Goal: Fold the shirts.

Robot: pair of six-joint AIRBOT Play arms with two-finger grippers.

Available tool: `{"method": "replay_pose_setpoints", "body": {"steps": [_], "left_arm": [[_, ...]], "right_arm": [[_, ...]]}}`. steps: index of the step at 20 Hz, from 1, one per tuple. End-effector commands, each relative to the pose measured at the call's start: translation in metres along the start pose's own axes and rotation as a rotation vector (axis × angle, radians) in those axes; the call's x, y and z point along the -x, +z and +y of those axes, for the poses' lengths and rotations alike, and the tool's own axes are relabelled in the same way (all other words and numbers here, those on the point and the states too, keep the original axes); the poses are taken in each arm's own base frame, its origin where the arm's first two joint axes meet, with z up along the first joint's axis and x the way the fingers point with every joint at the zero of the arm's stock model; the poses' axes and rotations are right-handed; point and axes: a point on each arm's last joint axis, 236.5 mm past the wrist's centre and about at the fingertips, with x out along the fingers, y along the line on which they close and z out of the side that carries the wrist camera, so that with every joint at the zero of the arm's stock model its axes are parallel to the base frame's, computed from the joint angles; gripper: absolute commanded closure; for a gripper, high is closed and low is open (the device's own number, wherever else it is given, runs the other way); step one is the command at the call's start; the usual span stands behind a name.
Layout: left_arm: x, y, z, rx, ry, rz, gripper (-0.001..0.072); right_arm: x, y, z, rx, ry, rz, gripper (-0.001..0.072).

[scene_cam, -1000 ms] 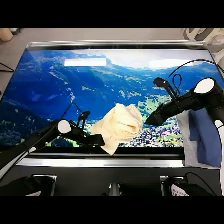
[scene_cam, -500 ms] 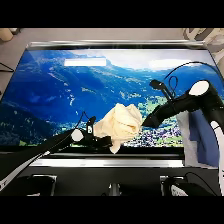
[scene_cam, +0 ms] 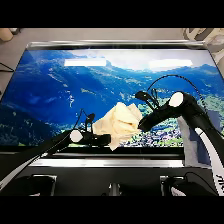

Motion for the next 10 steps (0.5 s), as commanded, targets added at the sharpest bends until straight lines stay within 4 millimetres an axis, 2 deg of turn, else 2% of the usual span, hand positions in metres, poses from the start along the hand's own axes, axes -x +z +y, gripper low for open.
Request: {"method": "replay_pose_setpoints", "body": {"steps": [1, 3, 4, 5, 6, 7, 8, 9, 10], "left_arm": [[0.029, 0.019, -0.024, -0.163, -0.033, -0.105, 0.0685], [0.073, 0.046, -0.054, -0.294, -0.073, -0.231, 0.0685], [0.103, 0.063, -0.073, -0.339, -0.104, -0.314, 0.0685], [0.145, 0.085, -0.095, -0.373, -0.147, -0.423, 0.0685], [0.197, 0.106, -0.118, -0.404, -0.191, -0.553, 0.0685], [0.254, 0.123, -0.138, -0.434, -0.230, -0.691, 0.0685], [0.319, 0.136, -0.157, -0.468, -0.265, -0.854, 0.0685], [0.394, 0.142, -0.173, -0.506, -0.296, -1.049, 0.0685], [0.460, 0.138, -0.184, -0.521, -0.330, -1.218, 0.0685]], "right_arm": [[0.005, 0.012, -0.018, 0.021, -0.099, -0.040, 0.0687], [0.042, 0.034, -0.028, 0.096, -0.208, -0.089, 0.0687], [0.074, 0.053, -0.032, 0.148, -0.291, -0.139, 0.0687], [0.114, 0.073, -0.034, 0.200, -0.388, -0.202, 0.0687], [0.163, 0.094, -0.032, 0.254, -0.502, -0.282, 0.0687], [0.224, 0.115, -0.022, 0.306, -0.630, -0.385, 0.0687], [0.284, 0.129, -0.007, 0.353, -0.752, -0.493, 0.0687], [0.349, 0.138, 0.018, 0.398, -0.873, -0.622, 0.0687], [0.407, 0.138, 0.048, 0.435, -0.974, -0.746, 0.0687]]}}
